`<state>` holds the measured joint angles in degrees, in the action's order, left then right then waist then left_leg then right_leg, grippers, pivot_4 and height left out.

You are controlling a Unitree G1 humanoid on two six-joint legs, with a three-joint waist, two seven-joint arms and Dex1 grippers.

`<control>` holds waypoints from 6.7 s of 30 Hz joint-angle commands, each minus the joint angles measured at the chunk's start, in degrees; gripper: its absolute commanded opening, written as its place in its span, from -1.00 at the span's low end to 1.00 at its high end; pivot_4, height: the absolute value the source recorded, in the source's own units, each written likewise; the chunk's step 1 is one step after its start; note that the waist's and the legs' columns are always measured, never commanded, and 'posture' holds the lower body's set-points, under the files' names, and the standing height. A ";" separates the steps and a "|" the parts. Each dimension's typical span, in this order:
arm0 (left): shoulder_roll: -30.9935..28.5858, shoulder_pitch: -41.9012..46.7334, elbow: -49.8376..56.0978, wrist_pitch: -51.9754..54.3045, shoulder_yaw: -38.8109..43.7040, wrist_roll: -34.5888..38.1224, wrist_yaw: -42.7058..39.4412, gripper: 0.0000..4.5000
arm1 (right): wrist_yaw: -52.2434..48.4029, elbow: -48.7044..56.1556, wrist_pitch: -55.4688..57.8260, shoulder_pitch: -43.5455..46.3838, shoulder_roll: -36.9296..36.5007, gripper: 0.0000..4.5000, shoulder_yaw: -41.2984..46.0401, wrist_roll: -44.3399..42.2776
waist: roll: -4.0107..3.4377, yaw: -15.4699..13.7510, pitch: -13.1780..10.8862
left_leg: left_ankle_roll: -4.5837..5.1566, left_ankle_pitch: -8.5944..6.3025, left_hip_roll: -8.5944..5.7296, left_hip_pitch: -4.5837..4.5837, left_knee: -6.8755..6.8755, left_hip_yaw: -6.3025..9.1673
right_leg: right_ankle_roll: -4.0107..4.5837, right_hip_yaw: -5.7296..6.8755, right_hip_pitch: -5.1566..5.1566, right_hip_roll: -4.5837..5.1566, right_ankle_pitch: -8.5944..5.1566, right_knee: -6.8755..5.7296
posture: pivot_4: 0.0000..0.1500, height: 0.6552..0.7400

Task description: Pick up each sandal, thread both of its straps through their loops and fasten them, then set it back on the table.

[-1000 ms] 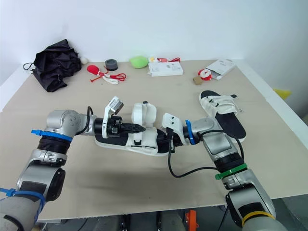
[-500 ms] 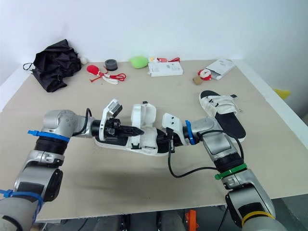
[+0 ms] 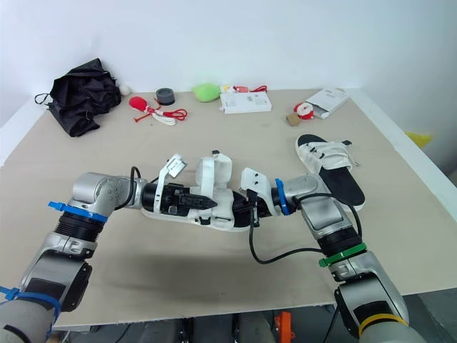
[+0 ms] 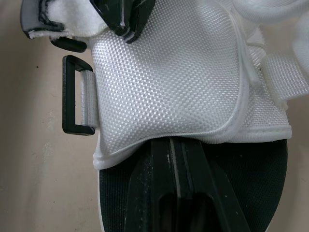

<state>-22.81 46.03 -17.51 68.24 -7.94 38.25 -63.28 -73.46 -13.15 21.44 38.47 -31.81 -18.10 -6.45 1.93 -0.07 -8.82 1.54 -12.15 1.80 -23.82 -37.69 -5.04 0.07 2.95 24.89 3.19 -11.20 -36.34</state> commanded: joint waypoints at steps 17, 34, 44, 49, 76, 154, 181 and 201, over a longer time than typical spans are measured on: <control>-0.35 4.02 -4.09 -2.31 2.55 -1.05 0.25 -0.98 | 1.28 -2.51 1.42 -1.72 -0.25 -1.00 -2.51 2.82 | 0.00 0.01 0.00 | 0.00 0.00 0.00 0.00 0.00 0.00 | 0.00 0.01 0.00 -0.02 0.00 0.00 | 1.00 1.00; -4.33 -2.62 7.13 -13.59 -5.75 -6.46 -4.98 -0.98 | 1.41 -2.23 1.42 -2.03 -0.16 -1.00 -2.49 2.74 | -0.01 -0.02 0.00 | -0.02 0.00 0.00 0.02 0.04 0.00 | 0.03 0.01 0.01 0.03 -0.01 0.00 | 1.00 1.00; -2.97 -4.17 10.88 -15.36 -2.09 -1.95 -8.41 -0.98 | 1.37 -2.56 1.14 -1.80 0.11 -1.00 -2.77 2.90 | 0.00 -0.02 0.00 | -0.01 0.00 -0.01 0.01 0.04 -0.01 | 0.03 0.06 0.02 0.04 -0.01 0.01 | 1.00 1.00; -4.19 -4.81 10.29 -18.56 -3.24 -5.07 -8.20 -0.39 | 1.34 -2.91 0.94 -1.55 0.31 -1.00 -2.78 2.96 | -0.01 0.01 0.00 | -0.01 0.00 0.01 0.01 0.04 -0.01 | 0.04 0.06 0.03 0.02 -0.02 0.01 | 1.00 1.00; -21.54 -24.50 28.07 -29.37 3.40 -2.85 -15.30 0.98 | 0.63 -3.88 0.28 -1.06 0.95 -1.00 -2.88 2.87 | -0.04 0.92 -0.04 | -0.19 -0.10 0.07 0.06 0.19 0.01 | 0.21 0.20 0.25 0.16 -0.12 0.10 | 1.00 1.00; 7.50 4.04 -13.77 20.39 32.15 28.46 39.75 -0.97 | 1.15 -4.10 -0.08 -0.81 0.56 -1.00 -2.63 2.92 | 0.29 1.15 -0.27 | -0.42 0.09 -0.06 0.41 0.22 0.44 | -0.01 0.30 -0.53 -0.01 0.00 0.12 | 1.00 1.00; 9.28 4.61 -26.43 6.71 34.71 16.06 44.59 0.04 | 1.73 -2.24 1.31 -2.23 0.01 -1.00 -2.26 2.50 | 0.24 1.08 -0.23 | -0.57 0.05 -0.08 0.48 0.28 0.48 | 0.06 0.52 -0.61 0.15 -0.04 0.15 | 1.00 1.00; 8.41 13.73 -33.80 1.21 39.92 14.09 42.25 0.52 | 1.93 -2.71 1.09 -2.05 0.11 -1.00 -2.25 2.72 | 0.26 1.06 -0.23 | -0.61 0.02 -0.10 0.42 0.30 0.55 | 0.05 0.71 -0.61 0.22 -0.04 0.22 | 1.00 1.00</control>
<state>-14.09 57.98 -50.64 69.97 31.53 52.71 -20.52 -72.42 -13.11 21.29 38.02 -31.03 -18.01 -6.44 2.20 1.00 -9.05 0.93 -12.13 1.70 -23.40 -37.39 -4.50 0.12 3.66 24.28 3.40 -11.23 -36.12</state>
